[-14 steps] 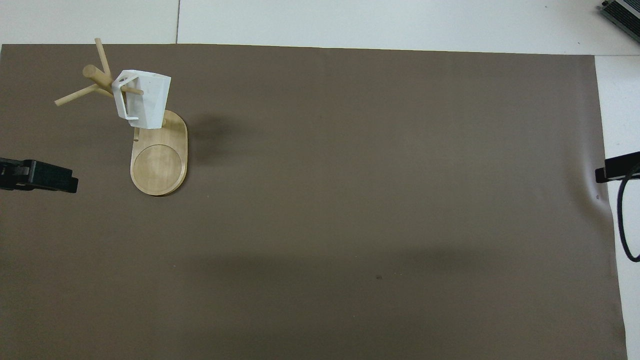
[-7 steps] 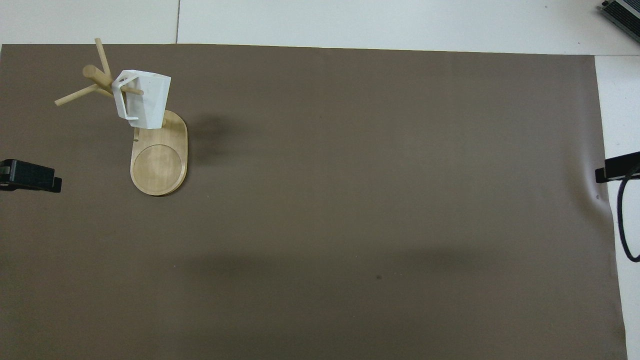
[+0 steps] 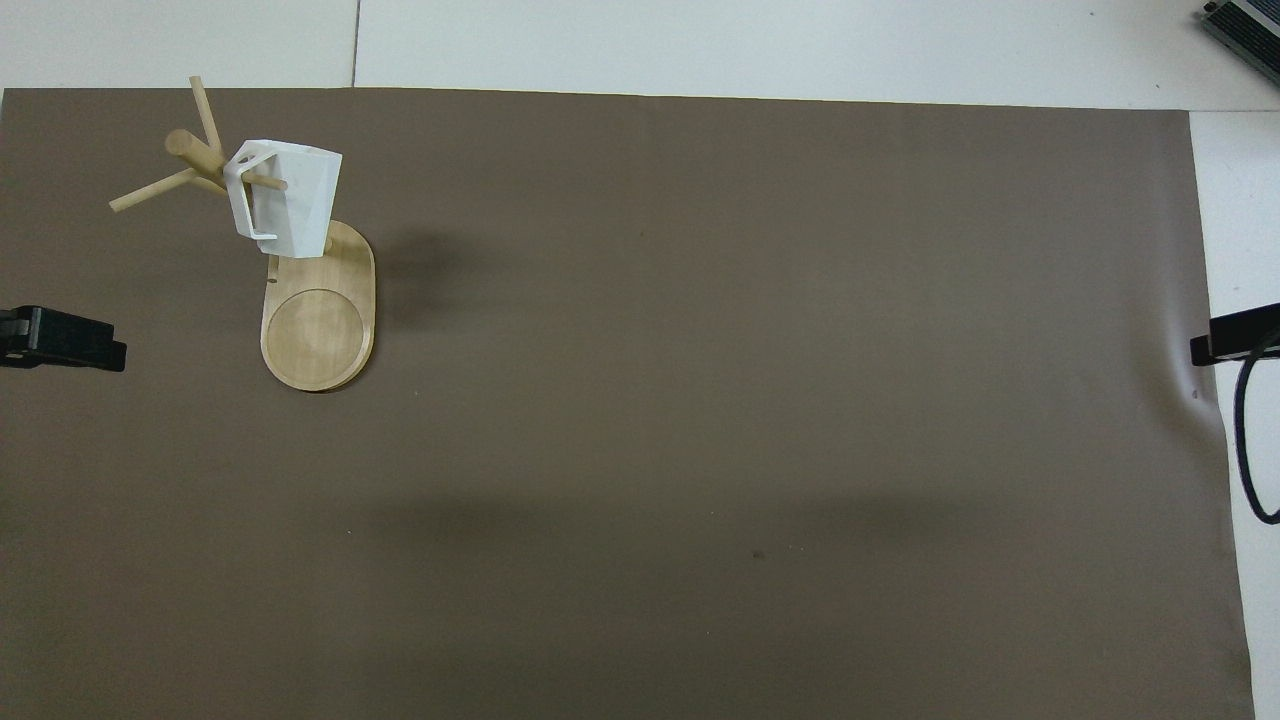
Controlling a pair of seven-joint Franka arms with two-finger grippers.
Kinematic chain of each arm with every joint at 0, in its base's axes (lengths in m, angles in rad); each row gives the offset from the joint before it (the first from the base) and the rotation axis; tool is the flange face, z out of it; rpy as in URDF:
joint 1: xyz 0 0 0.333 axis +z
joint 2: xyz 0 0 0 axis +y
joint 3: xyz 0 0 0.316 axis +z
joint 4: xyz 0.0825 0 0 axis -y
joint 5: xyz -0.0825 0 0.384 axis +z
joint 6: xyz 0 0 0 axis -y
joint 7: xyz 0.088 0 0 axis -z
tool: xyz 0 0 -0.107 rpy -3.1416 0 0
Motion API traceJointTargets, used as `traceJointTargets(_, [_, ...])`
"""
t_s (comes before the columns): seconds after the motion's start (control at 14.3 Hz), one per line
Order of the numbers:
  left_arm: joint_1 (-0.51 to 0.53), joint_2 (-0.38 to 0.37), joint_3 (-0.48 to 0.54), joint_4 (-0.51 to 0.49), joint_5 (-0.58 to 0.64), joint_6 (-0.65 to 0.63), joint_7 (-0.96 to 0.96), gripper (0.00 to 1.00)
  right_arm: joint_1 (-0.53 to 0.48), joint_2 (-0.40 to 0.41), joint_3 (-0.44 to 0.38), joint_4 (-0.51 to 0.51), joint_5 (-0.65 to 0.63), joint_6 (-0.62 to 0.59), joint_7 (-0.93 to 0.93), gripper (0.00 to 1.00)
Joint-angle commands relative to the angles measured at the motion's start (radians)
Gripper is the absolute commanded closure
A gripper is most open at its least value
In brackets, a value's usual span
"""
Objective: Hang cup on rack
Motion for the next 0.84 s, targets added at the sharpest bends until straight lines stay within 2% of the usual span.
traceJointTargets(0.0, [-0.004,-0.013,-0.002,-0.019,0.025,0.006,-0.001,0.0,-0.005,0.002,0.004,0.004,-0.003,-0.018,-0.019,0.0])
traceJointTargets(0.77, [-0.013,-0.018,-0.004,-0.029,0.051,0.015,-0.008,0.0,-0.005,0.002,0.004,0.004,-0.003,-0.018,-0.018,0.0])
